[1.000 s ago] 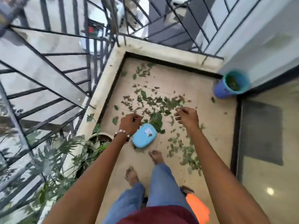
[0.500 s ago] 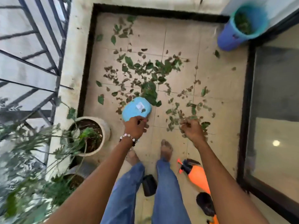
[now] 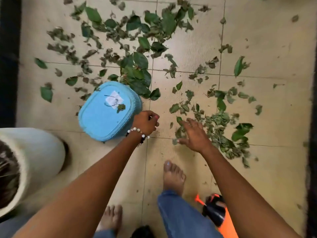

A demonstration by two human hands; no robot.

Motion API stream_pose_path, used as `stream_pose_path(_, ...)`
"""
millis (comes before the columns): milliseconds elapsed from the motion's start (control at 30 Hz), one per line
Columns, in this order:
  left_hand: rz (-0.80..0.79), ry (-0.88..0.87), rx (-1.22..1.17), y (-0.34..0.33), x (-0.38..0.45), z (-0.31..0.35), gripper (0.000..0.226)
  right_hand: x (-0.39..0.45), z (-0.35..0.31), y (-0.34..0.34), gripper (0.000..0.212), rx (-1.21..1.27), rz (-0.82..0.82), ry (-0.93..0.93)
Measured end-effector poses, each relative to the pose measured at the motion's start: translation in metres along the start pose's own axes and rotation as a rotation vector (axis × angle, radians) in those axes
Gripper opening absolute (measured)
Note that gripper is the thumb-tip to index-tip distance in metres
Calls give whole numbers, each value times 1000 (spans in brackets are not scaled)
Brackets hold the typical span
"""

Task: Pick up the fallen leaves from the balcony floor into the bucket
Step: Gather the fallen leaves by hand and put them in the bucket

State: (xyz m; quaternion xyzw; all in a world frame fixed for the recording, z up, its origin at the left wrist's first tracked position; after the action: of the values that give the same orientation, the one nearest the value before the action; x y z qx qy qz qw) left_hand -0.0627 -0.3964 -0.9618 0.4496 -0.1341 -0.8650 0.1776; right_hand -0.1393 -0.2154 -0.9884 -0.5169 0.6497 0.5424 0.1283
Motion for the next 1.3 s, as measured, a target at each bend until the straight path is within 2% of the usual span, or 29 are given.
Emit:
stream_pose_path(100,-34,-129,65,-35,57,-8,18,41,29,-45,96,-230,-24,50)
stream_pose_path(167,-10,-190,14,-48,83,-12,19,53,39,-67,95,-327,43,113)
stream_pose_path(267,36,-219,-142,-59,110,-22,25,52,40,-73,62,-225,307,261)
stream_pose_path(300,30,-220,-208,-62,117,-22,26,52,43,-76,52,-163,334,290)
stream_pose_path(367,28,-230,-301,-64,126,-15,26,53,41,-72,58,-167,396,357)
stream_pose_path(467,44,-204,-404,-63,134,-4,21,53,32,-30,28,-43,666,395)
stream_pose_path(500,31,-186,-427,-64,134,-1,20,54,29,-16,27,7,738,413)
stream_pose_path(600,-106,-124,-434,-82,127,6,25,52,28,23,28,348,795,309)
stream_pose_path(700,-343,-10,-513,-110,111,4,49,58,21,45,25,732,752,280)
stream_pose_path(767,-502,61,-628,-124,98,6,62,62,7,52,25,802,735,309)
stream_pose_path(833,-586,111,-775,-130,90,11,64,64,-12,48,22,689,717,298)
stream_pose_path(900,-485,202,-908,-123,95,3,52,61,-34,39,20,462,700,376)
stream_pose_path(967,-318,228,-939,-109,109,-8,35,68,-53,18,33,155,559,469)
stream_pose_path(1033,-213,208,-879,-98,123,-15,25,82,-49,0,46,-57,415,452)
stream_pose_path(1067,-151,197,-868,-89,126,-18,23,84,-44,0,46,-16,391,452)
stream_pose_path(1100,-99,191,-881,-82,128,-19,25,82,-38,8,43,147,419,454)
stream_pose_path(1167,-74,190,-902,-72,130,-18,34,72,-14,31,30,653,576,420)
stream_pose_path(1200,-74,182,-888,-69,132,-17,38,72,1,37,26,805,646,368)
stream_pose_path(1233,-70,170,-888,-66,133,-15,40,76,13,38,24,778,676,293)
stream_pose_path(1300,-28,153,-890,-61,138,-16,43,93,23,22,43,392,563,132)
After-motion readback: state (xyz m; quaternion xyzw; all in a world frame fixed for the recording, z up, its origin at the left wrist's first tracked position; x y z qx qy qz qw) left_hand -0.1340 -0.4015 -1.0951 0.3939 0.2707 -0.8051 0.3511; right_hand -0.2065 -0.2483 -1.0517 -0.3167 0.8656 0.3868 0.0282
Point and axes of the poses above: each hand's wrist, its own x-axis towards the middle knuckle, its own y-axis out of the back of the hand, z = x × y, the point moved 10 cm from there along x, towards the middle knuckle, and after that the axes turned 4 degrees about x, right-handed, at the moved point
